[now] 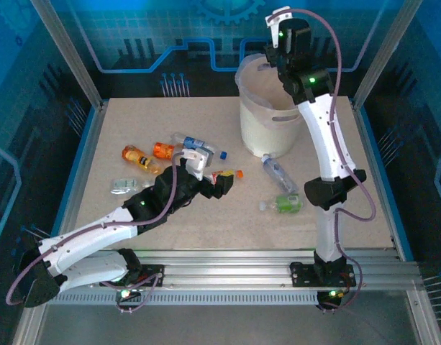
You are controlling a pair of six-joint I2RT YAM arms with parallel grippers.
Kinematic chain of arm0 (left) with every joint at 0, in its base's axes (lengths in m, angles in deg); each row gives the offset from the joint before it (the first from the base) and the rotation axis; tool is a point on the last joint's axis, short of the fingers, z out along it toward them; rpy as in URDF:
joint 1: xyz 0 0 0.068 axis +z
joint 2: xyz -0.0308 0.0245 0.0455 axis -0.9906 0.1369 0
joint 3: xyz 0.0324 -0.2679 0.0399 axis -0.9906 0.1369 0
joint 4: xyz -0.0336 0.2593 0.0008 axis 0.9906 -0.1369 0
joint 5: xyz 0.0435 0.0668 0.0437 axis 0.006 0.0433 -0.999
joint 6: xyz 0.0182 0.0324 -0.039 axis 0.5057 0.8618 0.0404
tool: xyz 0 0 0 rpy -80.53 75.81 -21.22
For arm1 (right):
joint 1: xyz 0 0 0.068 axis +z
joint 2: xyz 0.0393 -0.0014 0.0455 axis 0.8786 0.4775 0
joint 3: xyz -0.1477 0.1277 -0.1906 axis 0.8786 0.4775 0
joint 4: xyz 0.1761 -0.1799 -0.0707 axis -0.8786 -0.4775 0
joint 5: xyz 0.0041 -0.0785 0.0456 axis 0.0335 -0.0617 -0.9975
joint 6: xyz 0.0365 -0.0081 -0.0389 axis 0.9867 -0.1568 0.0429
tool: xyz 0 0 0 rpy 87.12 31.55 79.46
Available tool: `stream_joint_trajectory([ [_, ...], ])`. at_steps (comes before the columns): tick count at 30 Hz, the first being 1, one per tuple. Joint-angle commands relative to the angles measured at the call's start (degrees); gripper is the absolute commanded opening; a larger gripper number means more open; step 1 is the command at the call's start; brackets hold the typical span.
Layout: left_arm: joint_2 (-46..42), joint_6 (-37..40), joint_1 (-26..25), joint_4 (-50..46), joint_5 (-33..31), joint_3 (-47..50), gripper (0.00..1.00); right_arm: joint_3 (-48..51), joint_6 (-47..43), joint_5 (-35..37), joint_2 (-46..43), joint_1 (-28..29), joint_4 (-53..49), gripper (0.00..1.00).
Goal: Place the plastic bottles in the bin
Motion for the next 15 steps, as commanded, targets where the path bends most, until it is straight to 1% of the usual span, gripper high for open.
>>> stream_joint_trajectory([
  [1, -1.2, -1.6, 0.4, 0.5, -0.8, 0.7, 0.99, -0.4, -1.7, 2.4, 1.5, -0.4, 0.3, 0.0],
  [15, -1.3, -2.3, 0.4, -0.3, -1.3, 1.0, 0.99, 1.2, 1.8, 0.8, 7.2, -1.7, -3.3, 0.0],
])
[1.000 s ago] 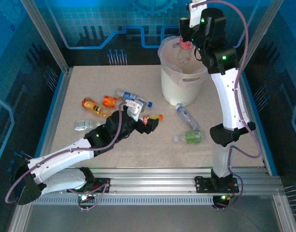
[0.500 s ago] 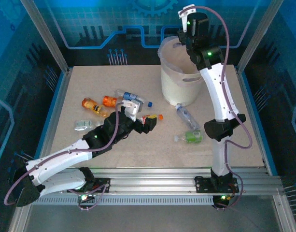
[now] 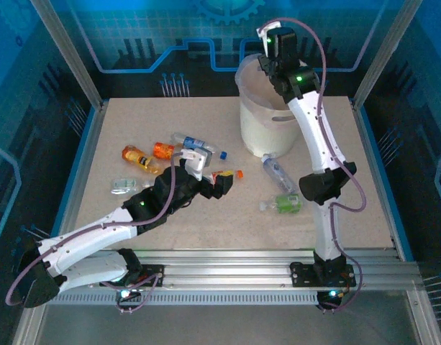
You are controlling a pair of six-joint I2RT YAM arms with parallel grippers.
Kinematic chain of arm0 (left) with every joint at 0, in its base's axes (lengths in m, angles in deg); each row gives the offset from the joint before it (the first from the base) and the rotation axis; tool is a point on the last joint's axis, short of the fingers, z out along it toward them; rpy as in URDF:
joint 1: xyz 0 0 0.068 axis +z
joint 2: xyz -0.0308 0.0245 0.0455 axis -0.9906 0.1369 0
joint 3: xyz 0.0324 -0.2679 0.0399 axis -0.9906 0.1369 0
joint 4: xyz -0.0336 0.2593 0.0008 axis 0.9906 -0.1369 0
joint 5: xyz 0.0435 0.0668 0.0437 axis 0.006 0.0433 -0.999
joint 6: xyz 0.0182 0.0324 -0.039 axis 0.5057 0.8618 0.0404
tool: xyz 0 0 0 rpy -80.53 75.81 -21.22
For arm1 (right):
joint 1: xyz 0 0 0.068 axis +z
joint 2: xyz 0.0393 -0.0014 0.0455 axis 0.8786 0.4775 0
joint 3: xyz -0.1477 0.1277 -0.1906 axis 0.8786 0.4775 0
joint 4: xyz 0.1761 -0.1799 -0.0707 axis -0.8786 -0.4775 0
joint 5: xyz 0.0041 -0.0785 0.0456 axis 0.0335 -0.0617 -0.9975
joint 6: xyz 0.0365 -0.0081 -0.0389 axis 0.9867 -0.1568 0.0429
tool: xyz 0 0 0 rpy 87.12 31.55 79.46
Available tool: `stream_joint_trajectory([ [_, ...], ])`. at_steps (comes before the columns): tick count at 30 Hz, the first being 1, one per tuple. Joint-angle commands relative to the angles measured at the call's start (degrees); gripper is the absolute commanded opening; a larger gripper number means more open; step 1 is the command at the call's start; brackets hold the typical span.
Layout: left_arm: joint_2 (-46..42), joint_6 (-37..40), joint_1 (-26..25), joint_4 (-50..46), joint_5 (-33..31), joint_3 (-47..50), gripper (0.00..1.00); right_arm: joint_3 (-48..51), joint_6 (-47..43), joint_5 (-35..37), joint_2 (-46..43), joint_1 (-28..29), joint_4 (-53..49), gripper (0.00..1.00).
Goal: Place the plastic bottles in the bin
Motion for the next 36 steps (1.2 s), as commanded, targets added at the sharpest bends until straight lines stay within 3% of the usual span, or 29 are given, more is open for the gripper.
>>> stream_joint_trajectory([
  [1, -1.1, -0.6, 0.4, -0.1, -1.3, 0.7, 0.99, 0.6, 1.6, -0.2, 2.1, -1.0, -1.7, 0.0],
  [13, -0.8, -0.7, 0.6, -0.2, -1.5, 0.7, 0.99, 3.9, 4.1, -2.6, 6.2, -2.7, -4.5, 0.17],
  [24, -0.4, -0.9, 0.8, -0.7, -1.7, 0.6, 0.99, 4.0, 7.9, -9.7, 7.8, -2.8, -7.7, 0.62],
  [36, 0.3, -0.7, 0.9, -1.3, -2.2, 0.4, 0.99, 2.1, 13.0, -18.9, 0.5, -3.0, -10.5, 0.94],
])
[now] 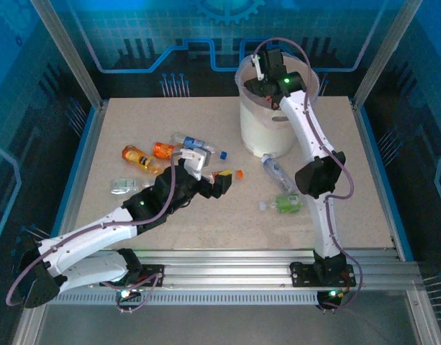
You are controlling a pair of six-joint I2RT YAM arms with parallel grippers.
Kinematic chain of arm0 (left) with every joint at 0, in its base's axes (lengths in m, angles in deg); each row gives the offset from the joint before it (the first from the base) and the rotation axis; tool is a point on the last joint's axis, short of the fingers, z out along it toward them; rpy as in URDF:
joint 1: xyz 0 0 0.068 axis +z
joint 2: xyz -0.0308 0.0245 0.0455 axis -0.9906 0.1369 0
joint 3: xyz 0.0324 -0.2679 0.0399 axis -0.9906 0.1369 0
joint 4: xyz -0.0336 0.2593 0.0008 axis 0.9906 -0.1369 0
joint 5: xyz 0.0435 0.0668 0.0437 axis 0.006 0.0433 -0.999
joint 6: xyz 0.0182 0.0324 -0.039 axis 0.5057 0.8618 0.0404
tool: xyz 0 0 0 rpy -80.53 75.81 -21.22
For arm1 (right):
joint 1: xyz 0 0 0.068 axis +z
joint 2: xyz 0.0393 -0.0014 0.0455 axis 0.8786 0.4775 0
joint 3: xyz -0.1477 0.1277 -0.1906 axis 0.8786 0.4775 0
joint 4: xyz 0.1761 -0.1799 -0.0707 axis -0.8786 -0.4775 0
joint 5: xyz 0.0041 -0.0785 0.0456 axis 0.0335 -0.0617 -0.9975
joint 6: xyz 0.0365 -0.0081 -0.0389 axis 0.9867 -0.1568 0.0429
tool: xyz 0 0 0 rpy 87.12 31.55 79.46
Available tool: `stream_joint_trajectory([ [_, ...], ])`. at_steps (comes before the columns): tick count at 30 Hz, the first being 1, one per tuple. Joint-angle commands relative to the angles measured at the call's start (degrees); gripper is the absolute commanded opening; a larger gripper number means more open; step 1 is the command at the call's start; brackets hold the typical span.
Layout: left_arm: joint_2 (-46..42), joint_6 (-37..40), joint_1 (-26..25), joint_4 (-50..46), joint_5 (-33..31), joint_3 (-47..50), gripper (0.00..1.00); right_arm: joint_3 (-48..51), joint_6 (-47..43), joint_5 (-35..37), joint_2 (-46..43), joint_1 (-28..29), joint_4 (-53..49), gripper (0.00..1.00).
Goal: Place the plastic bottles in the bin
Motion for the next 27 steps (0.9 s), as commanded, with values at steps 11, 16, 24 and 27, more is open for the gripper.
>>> stream_joint_trajectory([
  [11, 2.8, 1.4, 0.5, -0.4, 0.5, -0.5, 0.99, 3.4, 10.5, -4.0, -17.4, -0.8, -8.0, 1.0],
  [16, 4.4, 2.9, 0.5, 0.4, 2.4, -0.9, 0.99, 21.4, 16.0, -0.4, -29.7, -0.8, -5.6, 1.0],
  [24, 9.0, 4.8, 0.4, 0.8, 8.3, -2.8, 0.99, 49.6, 25.8, 5.4, -50.6, -0.9, -3.7, 1.0],
  [27, 10.8, 5.4, 0.3, 1.3, 10.5, -3.4, 0.99, 57.8, 29.3, 6.9, -56.9, -1.3, -5.4, 1.0],
])
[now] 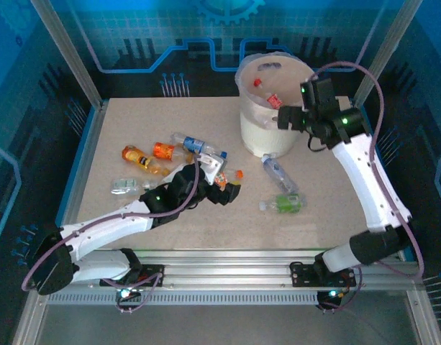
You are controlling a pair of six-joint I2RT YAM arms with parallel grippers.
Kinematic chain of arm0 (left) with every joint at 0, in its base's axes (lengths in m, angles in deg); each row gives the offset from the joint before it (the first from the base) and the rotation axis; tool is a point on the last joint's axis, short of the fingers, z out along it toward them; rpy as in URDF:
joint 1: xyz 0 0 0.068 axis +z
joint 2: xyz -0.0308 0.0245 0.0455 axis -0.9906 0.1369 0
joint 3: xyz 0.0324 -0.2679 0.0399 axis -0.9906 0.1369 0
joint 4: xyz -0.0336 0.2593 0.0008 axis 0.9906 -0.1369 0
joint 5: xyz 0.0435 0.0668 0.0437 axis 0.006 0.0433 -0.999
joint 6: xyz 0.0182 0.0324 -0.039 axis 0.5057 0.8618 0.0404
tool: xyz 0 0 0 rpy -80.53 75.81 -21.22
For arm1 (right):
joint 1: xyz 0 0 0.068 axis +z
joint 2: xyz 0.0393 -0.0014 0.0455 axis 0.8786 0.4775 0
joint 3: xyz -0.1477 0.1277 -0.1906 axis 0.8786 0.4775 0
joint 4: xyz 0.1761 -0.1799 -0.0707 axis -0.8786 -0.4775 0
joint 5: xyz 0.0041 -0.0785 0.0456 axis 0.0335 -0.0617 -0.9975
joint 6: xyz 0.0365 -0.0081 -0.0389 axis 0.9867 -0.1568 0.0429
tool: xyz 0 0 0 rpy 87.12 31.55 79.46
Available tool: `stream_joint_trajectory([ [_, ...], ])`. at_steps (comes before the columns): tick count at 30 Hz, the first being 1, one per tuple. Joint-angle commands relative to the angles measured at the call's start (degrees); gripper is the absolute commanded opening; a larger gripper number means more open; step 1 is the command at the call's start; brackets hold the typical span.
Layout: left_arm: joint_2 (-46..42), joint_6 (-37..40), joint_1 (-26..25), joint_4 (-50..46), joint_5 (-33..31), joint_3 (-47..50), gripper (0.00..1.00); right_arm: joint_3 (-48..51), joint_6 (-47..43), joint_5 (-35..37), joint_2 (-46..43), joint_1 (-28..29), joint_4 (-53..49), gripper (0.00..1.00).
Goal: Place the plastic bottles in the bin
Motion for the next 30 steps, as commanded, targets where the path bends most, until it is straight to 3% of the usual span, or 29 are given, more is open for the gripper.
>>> stream_joint_trajectory([
  [1, 2.1, 1.9, 0.1, 1.9, 4.4, -3.1, 0.99, 8.6, 7.8, 3.8, -8.4, -1.2, -2.3, 1.0],
  [9, 9.3, 2.0, -0.6, 1.9, 8.4, -6.8, 0.99, 25.3, 14.4, 1.8, -19.4, -5.0, -7.8, 1.0],
  [17, 19.5, 7.0, -2.2, -0.5, 11.5, -14.1, 0.99, 37.8, 12.5, -13.7, -20.2, -18.4, -5.9, 1.0],
  [22, 27.5, 12.1, -4.3, -4.7, 11.8, -20.8, 0.99, 41.6, 11.6, -18.8, -20.9, -23.4, -3.5, 1.0],
  [30, 41.1, 15.3, -5.7, -11.5, 18.3, -33.0, 0.99, 43.5, 11.1, -21.3, -18.2, -28.9, -4.4, 1.0],
])
